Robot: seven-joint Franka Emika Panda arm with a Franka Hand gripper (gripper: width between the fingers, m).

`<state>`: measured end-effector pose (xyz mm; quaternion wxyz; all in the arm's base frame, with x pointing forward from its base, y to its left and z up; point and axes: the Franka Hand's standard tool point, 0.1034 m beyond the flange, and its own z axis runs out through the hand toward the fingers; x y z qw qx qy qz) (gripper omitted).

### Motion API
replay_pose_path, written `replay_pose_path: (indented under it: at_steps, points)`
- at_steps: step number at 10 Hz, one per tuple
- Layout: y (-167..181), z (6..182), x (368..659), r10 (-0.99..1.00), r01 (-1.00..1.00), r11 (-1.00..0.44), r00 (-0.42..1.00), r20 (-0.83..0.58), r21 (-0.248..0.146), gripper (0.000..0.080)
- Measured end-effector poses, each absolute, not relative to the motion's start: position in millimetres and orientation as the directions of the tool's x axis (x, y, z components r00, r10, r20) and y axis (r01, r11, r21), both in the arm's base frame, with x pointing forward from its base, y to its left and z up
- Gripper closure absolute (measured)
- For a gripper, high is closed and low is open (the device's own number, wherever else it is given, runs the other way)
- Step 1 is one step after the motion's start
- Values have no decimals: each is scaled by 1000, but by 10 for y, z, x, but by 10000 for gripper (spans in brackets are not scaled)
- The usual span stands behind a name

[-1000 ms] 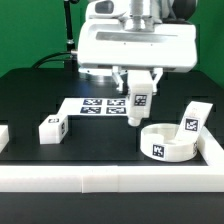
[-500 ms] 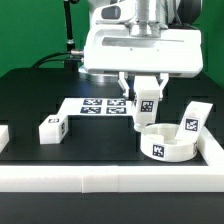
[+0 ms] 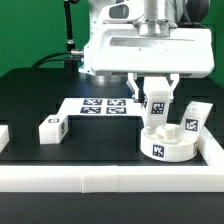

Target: Assemble stool

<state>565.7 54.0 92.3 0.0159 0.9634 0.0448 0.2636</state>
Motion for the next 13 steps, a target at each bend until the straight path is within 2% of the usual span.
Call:
replay_pose_path:
  at_steps: [9,13]
  points:
    - [601,715,5537,111,93,-994,862,495,60,464]
    - [604,703,5531,128,106,-992,845,519,73,464]
